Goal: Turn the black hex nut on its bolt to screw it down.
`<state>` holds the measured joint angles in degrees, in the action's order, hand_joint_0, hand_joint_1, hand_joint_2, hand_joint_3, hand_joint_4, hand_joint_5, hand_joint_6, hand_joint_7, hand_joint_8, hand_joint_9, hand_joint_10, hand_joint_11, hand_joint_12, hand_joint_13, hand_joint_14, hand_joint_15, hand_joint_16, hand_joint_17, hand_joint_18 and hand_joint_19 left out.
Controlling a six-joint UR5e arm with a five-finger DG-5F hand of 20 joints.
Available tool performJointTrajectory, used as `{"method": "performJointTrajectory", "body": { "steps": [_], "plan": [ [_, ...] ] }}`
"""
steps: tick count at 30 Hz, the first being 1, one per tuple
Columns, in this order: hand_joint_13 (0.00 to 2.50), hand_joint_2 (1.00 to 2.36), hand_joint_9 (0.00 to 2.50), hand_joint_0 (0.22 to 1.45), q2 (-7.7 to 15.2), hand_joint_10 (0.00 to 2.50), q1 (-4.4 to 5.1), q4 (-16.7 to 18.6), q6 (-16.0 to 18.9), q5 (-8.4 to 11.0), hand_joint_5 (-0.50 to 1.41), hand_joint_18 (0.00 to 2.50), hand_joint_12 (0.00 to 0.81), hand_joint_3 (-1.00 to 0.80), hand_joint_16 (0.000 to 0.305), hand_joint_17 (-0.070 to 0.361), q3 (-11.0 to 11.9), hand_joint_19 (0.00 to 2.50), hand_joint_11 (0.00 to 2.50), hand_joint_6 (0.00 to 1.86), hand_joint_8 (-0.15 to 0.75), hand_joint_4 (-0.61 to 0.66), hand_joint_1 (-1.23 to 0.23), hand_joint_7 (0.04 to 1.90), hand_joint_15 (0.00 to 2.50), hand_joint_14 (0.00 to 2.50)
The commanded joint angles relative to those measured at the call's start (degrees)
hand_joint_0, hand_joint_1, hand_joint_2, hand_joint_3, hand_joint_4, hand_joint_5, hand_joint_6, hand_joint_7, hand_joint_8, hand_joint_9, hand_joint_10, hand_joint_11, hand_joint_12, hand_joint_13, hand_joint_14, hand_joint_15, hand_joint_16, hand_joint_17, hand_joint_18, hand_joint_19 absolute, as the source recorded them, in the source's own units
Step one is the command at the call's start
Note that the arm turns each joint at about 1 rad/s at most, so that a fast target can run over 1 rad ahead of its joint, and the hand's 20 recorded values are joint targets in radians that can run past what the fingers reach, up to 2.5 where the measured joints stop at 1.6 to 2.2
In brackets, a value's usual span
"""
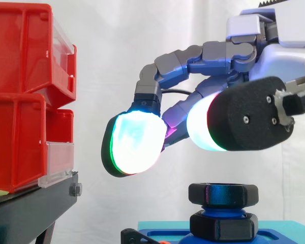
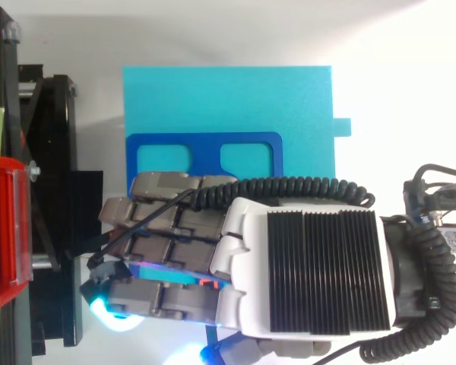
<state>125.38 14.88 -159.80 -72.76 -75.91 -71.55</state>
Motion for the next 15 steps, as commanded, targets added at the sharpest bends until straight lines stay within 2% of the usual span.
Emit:
{"method": "performJointTrajectory", "body": {
  "steps": [1,7,15],
  "plan": [
    [0.51,1.00,0.61,0.54,0.1,0.00,0.06,-0.2,0.0,-0.38,-0.07,0.43,0.311,-0.50,0.040,0.090,0.2,0.13,0.11,0.50,0.288,0.25,-0.47,1.15,0.01,0.00],
    [0.52,1.00,0.62,0.54,0.1,0.00,-0.03,-1.3,-0.5,-1.43,-0.06,0.44,0.310,-0.50,0.040,0.090,0.2,0.13,0.11,0.50,0.290,0.23,-0.46,1.23,0.01,0.00],
    [0.53,1.00,0.63,0.54,0.1,0.00,-0.91,-1.9,-3.8,-3.89,-0.06,0.45,0.310,-0.50,0.040,0.090,0.2,0.14,0.11,0.50,0.288,0.24,-0.45,1.21,0.02,0.00]
  ]
}}
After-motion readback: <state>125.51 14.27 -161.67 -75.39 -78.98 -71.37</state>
